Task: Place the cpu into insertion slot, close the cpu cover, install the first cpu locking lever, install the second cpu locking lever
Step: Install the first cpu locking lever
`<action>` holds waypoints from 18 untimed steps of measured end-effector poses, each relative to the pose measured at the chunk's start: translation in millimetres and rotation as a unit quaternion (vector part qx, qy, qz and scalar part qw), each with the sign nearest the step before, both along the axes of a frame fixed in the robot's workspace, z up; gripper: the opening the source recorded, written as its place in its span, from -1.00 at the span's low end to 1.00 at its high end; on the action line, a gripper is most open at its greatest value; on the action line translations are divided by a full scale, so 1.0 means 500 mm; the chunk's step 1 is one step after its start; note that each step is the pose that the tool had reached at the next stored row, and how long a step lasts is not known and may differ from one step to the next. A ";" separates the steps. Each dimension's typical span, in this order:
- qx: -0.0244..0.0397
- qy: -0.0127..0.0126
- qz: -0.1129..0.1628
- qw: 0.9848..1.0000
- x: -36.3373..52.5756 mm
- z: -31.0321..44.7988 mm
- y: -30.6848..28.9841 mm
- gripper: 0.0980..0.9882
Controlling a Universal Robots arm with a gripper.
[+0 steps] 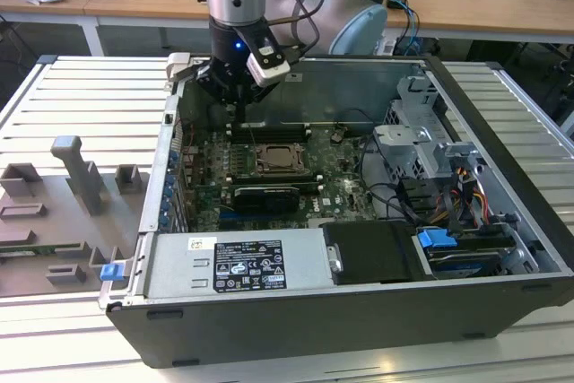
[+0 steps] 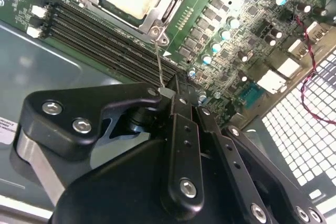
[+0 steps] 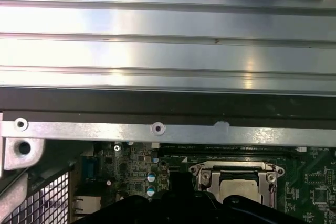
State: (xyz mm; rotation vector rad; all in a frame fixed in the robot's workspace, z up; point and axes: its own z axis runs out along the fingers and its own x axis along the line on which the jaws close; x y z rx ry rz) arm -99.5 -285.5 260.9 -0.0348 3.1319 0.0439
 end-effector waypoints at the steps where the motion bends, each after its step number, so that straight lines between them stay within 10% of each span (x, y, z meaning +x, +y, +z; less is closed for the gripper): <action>1: 0.000 0.000 0.000 1.000 0.000 0.000 0.000 -0.98; 14: 0.000 0.000 0.000 1.000 0.050 -0.003 -0.001 -0.98; 18: 0.001 0.000 0.000 1.000 0.090 -0.008 -0.001 -0.98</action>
